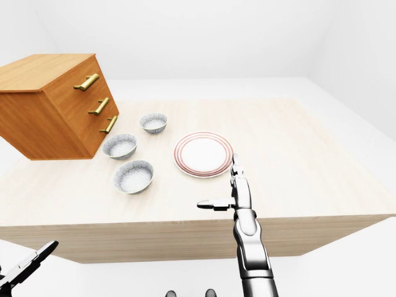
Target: Put the bowl at the front on the plate.
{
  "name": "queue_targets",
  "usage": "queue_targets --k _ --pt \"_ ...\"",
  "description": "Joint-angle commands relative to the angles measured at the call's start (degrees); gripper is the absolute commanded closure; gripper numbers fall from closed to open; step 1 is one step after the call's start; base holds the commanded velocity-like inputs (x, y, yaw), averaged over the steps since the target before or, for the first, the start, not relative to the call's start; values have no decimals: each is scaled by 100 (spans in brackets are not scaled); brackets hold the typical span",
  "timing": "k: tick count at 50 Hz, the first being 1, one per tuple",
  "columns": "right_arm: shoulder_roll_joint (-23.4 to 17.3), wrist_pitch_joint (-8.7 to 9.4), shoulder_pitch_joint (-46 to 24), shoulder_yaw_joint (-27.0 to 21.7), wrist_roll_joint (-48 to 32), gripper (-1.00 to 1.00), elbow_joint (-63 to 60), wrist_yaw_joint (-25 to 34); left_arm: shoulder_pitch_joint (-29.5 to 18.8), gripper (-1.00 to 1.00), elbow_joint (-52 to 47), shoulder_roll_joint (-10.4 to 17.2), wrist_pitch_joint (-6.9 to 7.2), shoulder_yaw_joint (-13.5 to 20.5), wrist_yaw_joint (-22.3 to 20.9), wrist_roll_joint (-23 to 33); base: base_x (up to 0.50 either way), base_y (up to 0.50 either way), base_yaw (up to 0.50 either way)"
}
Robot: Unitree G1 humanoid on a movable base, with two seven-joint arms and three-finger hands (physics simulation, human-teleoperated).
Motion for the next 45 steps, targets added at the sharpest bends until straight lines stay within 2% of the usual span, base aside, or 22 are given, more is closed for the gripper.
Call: queue_targets --k 1,4,5,6,8,10,12,13,14,18,20,26,28,31,33,36,38,45 --pt "-5 27 -6 10 -29 -100 20 -16 -10 -100 -33 10 0 22 6 -17 0 0 0" --pt "2 113 -4 42 -96 -100 -56 -40 -103 -100 -62 24 73 103 266 -115 0 0 0" --pt "-4 27 -1 27 -91 -100 3 -32 -98 -100 -50 64 123 86 233 -126 0 0 0" --pt "-3 -10 10 30 -88 -100 -1 -18 -96 -100 -45 65 116 81 230 -138 0 0 0" --pt "8 68 13 28 -98 -100 -63 -48 -109 -100 15 69 62 47 255 -109 0 0 0" --pt "-8 -9 -18 14 -85 -100 55 -21 -94 -100 72 63 0 7 226 -83 0 0 0" --pt "-14 -60 -35 6 -87 -100 128 -20 -93 -100 100 72 0 -10 225 -86 0 0 0" --pt "-4 50 -21 23 -93 -100 9 -24 -97 -100 105 80 0 -8 238 -100 0 0 0" --pt "-2 59 -16 23 -88 -100 -7 -20 -91 -100 97 83 0 -8 236 -115 0 0 0" --pt "-16 -60 -24 21 -91 -100 90 17 -70 -100 86 76 0 -19 231 -116 0 0 0" --pt "-12 -42 -19 30 -88 -100 53 34 -56 -100 55 65 0 -15 219 -121 9 0 0" --pt "6 71 -11 49 -125 -100 -61 1 -98 -100 224 107 0 -71 255 -124 42 0 0" --pt "-6 -46 -43 29 -121 -100 97 3 -46 -100 88 90 0 -56 243 -149 50 0 0" --pt "-11 -88 -57 27 -126 -100 155 5 -71 -100 152 83 0 -28 177 -225 50 0 0" --pt "-4 -26 -44 41 -154 -100 73 -19 -77 -100 161 85 0 -35 176 -232 50 0 0" --pt "-13 -124 -59 29 -162 -100 181 -22 -31 -100 52 71 0 -12 115 -306 50 0 0" --pt "-4 -38 -42 40 -162 -100 77 -22 -53 -100 69 70 0 -4 124 -291 50 0 0" --pt "-5 -77 -45 48 -179 -100 118 -20 -96 -100 208 91 0 -39 159 -267 50 0 0"
